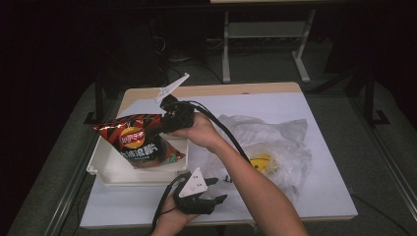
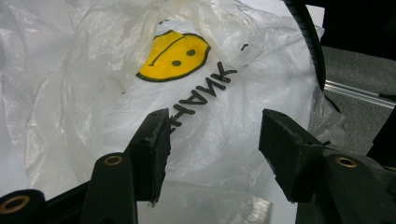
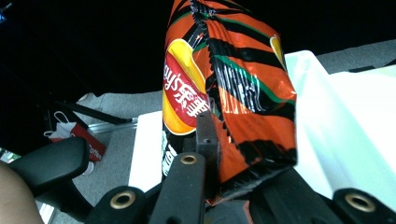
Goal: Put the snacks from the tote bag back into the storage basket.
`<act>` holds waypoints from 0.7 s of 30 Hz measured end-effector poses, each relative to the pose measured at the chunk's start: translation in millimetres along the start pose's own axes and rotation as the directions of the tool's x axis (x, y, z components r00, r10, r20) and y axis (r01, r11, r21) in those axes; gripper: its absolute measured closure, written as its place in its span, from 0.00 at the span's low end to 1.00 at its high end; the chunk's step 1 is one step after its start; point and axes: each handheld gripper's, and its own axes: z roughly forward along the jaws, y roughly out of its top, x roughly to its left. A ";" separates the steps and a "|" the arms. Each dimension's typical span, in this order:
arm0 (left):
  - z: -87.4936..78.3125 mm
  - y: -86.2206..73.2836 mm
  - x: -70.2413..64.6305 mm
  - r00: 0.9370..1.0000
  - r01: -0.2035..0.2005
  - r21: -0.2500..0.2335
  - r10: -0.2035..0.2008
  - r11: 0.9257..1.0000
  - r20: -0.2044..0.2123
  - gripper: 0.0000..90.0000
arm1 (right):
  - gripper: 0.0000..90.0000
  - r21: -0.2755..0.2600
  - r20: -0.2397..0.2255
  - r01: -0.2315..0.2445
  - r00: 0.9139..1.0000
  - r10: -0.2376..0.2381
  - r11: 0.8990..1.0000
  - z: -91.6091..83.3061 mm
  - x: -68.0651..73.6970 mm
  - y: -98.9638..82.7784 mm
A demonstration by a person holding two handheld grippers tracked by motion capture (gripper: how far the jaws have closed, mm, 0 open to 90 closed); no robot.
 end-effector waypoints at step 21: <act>-0.6 -1.4 1.9 1.000 -0.006 0.003 0.006 1.000 -0.005 0.48 | 0.95 0.040 0.025 -0.049 0.999 0.048 0.998 15.1 -13.9 -20.6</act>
